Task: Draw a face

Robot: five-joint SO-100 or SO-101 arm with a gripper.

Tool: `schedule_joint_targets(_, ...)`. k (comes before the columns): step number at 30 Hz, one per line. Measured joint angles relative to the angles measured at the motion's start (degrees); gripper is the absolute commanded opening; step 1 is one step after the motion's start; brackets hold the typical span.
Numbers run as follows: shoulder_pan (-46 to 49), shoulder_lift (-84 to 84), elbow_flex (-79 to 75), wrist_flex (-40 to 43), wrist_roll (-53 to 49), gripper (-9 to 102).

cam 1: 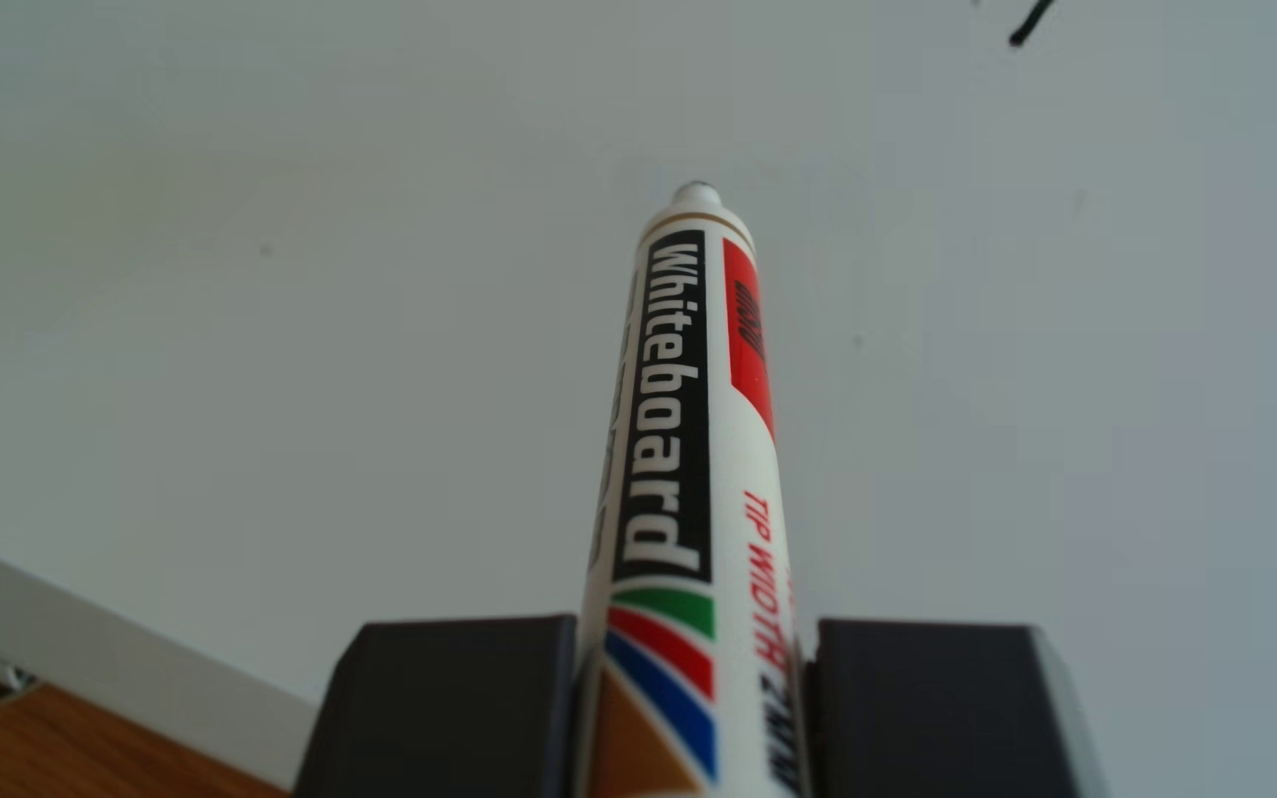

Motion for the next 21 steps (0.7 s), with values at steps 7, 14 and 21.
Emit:
schedule_joint_targets(7, -0.3, 2.2, 3.0, -0.5, -1.9, -1)
schedule_joint_targets(14, -0.3, 2.2, 9.1, -3.3, -4.2, -1)
schedule_joint_targets(21, -0.3, 2.2, 10.9, -6.2, -4.2, -1)
